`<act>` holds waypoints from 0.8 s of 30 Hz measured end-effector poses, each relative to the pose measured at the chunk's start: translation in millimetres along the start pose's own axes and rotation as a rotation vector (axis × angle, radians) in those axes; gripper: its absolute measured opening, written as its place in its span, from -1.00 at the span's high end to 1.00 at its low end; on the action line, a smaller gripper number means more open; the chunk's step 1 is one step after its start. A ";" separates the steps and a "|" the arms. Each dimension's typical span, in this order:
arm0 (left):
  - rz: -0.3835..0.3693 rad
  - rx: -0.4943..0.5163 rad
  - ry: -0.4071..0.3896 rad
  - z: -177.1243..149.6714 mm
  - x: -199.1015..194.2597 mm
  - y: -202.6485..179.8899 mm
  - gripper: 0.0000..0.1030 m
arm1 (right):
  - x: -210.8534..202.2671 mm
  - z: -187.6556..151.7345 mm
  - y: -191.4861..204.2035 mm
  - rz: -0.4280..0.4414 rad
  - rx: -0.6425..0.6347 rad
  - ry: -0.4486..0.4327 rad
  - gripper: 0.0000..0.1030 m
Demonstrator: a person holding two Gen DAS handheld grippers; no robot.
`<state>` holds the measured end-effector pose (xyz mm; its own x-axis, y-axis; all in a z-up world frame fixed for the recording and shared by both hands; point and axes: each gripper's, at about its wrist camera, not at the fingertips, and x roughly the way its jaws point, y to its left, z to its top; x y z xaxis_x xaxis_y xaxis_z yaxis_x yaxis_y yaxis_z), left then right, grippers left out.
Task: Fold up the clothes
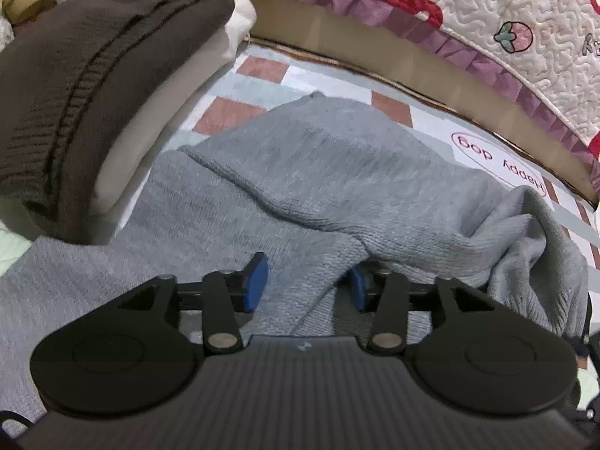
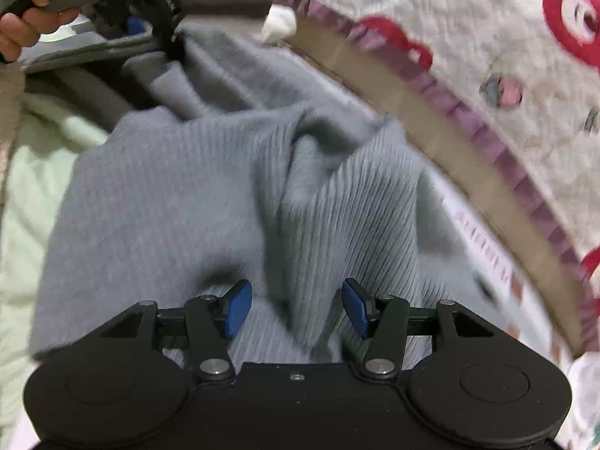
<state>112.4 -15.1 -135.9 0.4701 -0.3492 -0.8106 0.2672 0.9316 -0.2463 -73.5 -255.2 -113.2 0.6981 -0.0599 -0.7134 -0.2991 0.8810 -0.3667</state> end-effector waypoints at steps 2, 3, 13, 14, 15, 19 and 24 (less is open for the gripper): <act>-0.011 -0.048 0.024 1.6 3.1 9.1 -0.28 | 6.3 5.8 -1.2 -0.012 -0.045 -0.056 0.50; -0.022 -0.078 0.031 1.9 4.1 14.2 -0.28 | 9.7 8.9 -4.6 0.000 -0.036 -0.058 0.76; -0.111 0.069 -0.039 -2.7 -12.4 -9.9 -0.28 | -45.2 19.1 -78.6 -0.304 0.180 -0.211 0.85; -0.130 0.107 -0.046 -4.2 -14.3 -15.9 -0.28 | -49.4 19.3 -88.5 -0.364 0.176 -0.210 0.88; -0.140 0.142 -0.052 -5.8 -15.8 -22.1 -0.30 | -53.7 19.5 -98.5 -0.424 0.171 -0.208 0.89; -0.107 0.243 -0.059 -10.2 -16.0 -40.4 -0.37 | -49.3 0.7 -122.1 -0.461 0.285 -0.132 0.89; -0.021 0.183 -0.017 -5.4 -4.3 -30.9 -0.43 | -33.7 -29.8 -122.6 -0.379 0.434 -0.069 0.89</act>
<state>97.7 -41.8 -127.7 0.4767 -0.3712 -0.7968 0.4250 0.8908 -0.1606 -79.7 -375.2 -61.9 0.7493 -0.3911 -0.5344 0.2645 0.9165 -0.3000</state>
